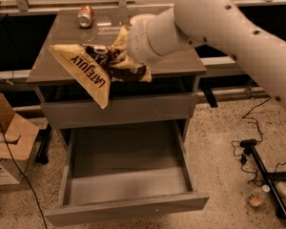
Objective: Pick brown chip bag from middle drawer and place on counter
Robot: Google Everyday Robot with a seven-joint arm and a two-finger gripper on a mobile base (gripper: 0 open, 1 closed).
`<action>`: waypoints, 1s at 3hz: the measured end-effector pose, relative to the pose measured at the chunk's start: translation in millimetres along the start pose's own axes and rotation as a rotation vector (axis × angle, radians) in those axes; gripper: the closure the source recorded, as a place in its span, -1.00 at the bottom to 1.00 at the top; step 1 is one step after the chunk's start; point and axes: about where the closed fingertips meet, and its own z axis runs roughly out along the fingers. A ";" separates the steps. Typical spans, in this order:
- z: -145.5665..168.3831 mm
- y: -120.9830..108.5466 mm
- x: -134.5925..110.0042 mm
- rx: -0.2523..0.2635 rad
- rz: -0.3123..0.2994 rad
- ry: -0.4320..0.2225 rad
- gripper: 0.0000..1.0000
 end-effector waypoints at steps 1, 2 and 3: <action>39.6 -32.4 -8.5 -0.026 -0.065 -0.010 1.00; 72.1 -56.8 -8.5 -0.046 -0.096 -0.012 1.00; 97.4 -81.3 -7.0 -0.047 -0.107 -0.011 1.00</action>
Offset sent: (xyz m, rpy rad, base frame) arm 0.1112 0.0893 0.0008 -0.0747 -0.0518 0.1152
